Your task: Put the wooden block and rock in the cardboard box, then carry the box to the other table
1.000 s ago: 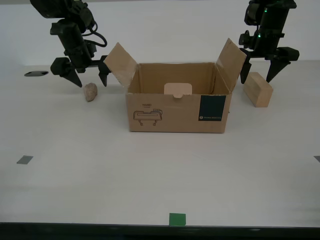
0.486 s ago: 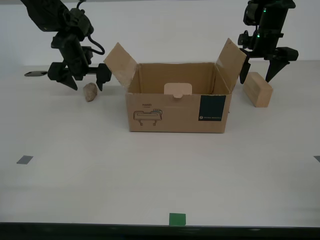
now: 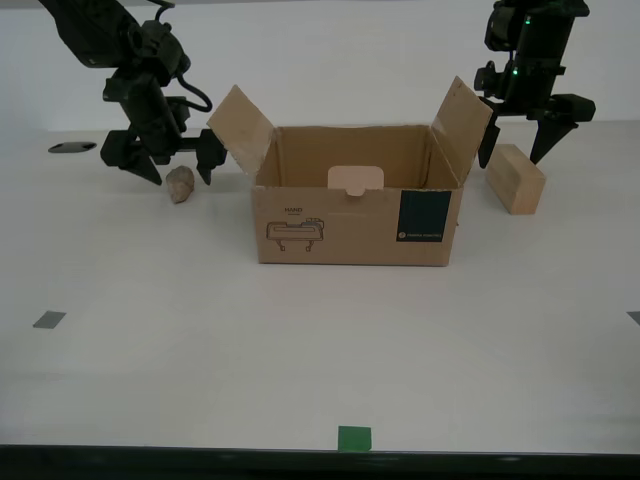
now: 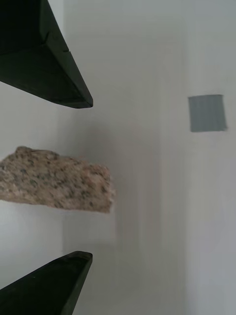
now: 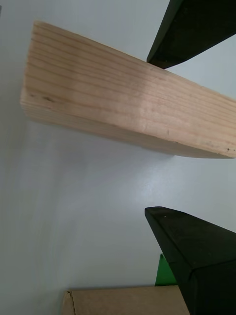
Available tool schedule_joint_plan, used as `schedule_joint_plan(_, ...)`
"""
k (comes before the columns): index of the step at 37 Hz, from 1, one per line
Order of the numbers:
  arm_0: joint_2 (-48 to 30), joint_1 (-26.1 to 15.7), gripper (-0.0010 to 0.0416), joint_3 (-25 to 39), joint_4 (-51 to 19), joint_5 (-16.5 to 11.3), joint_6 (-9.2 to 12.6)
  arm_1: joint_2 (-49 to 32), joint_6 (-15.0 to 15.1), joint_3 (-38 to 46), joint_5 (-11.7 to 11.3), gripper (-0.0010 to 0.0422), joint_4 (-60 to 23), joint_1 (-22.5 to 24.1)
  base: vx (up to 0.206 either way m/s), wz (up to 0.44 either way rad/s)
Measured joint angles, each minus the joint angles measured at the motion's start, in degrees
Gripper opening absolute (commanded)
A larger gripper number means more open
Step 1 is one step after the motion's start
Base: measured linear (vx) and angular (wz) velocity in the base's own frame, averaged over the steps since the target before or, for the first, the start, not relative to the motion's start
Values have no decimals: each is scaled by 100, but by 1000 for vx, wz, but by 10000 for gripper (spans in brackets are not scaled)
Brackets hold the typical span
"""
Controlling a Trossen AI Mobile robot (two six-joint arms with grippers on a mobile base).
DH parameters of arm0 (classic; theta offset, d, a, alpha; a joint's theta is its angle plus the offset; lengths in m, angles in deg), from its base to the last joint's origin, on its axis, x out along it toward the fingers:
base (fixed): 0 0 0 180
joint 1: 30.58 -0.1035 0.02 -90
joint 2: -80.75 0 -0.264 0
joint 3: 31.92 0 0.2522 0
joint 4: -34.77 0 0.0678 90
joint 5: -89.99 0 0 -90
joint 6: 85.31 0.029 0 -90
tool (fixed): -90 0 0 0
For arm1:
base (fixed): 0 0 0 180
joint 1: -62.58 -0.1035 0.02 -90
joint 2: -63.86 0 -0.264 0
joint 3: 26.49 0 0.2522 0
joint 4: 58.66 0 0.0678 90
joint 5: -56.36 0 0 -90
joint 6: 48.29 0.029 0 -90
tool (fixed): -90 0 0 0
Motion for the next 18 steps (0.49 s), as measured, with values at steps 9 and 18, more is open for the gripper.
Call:
schedule_joint_plan(9,0,-13,389,-125,9,0,0,0,0,-227,2,398,96,4,0,0)
schedule_joint_plan(18,2,-17,390,-391,236,0,7,15,-4,-334,7,398,188,2,0,0)
